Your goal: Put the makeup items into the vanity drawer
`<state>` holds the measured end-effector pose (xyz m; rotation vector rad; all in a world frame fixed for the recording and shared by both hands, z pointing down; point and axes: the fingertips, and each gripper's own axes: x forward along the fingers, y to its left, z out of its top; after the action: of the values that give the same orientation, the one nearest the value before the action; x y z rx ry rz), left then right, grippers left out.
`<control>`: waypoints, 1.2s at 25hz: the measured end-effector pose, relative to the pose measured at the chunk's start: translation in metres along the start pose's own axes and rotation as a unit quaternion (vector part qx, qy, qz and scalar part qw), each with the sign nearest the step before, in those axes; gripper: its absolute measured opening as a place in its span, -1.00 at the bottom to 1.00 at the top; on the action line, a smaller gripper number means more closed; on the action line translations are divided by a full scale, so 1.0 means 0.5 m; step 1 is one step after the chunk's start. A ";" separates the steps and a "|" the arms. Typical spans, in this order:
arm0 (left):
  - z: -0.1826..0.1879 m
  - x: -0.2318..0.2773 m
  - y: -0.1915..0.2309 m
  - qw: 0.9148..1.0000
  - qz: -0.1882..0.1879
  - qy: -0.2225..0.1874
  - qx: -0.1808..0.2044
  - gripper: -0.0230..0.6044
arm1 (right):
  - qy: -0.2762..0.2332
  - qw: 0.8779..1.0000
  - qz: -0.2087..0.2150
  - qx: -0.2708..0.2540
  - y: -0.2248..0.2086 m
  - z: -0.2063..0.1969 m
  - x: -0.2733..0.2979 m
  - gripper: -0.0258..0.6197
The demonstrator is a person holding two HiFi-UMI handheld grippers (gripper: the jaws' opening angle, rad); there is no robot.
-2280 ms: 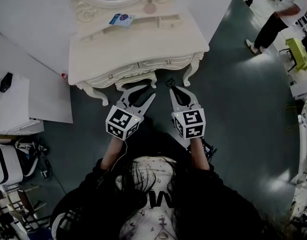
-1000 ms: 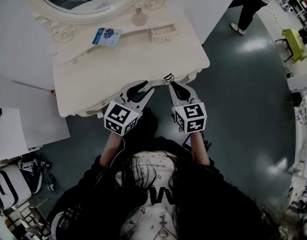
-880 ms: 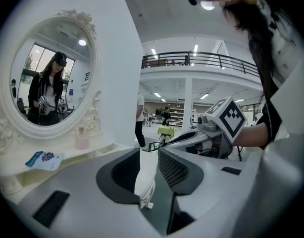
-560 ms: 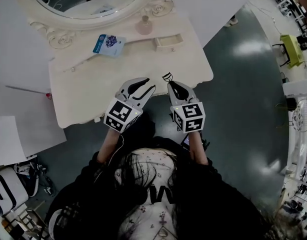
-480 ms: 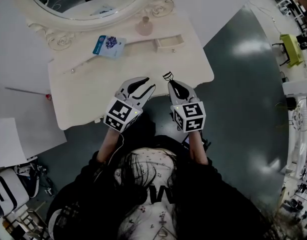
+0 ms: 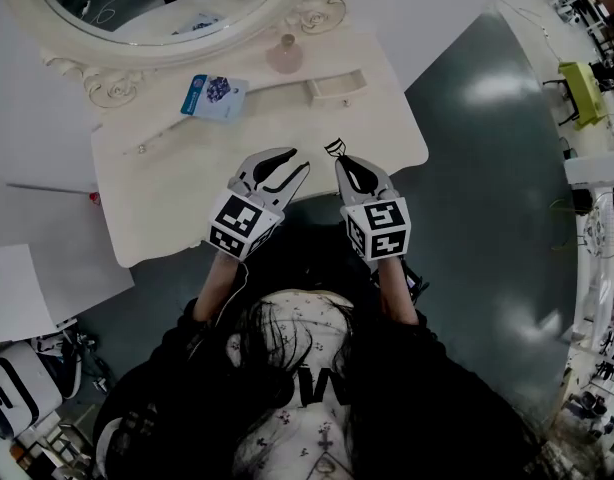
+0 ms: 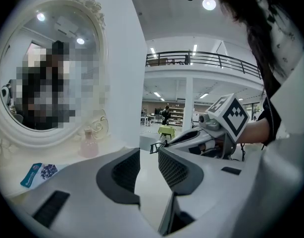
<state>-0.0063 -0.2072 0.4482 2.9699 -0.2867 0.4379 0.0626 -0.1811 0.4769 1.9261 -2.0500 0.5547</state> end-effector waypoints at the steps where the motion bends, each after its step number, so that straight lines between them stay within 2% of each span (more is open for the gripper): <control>1: 0.002 0.003 0.000 1.000 0.004 0.000 -0.001 -0.56 | 0.001 1.000 0.004 -0.002 -0.005 0.003 0.003 -0.83; 7: 0.010 0.028 0.033 0.998 0.056 0.000 -0.015 -0.56 | 0.005 0.999 0.041 -0.019 -0.045 0.016 0.037 -0.83; 14: 0.026 0.082 0.058 0.992 0.124 0.001 -0.039 -0.56 | 0.018 0.994 0.094 -0.045 -0.122 0.040 0.094 -0.83; 18: 0.032 0.119 0.064 0.988 0.150 0.006 -0.046 -0.56 | 0.027 0.991 0.121 -0.056 -0.158 0.042 0.125 -0.83; 26: 0.041 0.159 0.072 0.976 0.208 0.015 -0.061 -0.56 | 0.056 0.979 0.153 -0.121 -0.226 0.026 0.193 -0.83; 30: 0.036 0.161 0.070 0.969 0.237 0.022 -0.070 -0.56 | 0.069 0.974 0.174 -0.123 -0.251 0.018 0.238 -0.83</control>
<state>0.0671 -0.2577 0.4581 2.7293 -0.9879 0.5035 0.1790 -0.2963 0.5335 1.3607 -2.2558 0.4669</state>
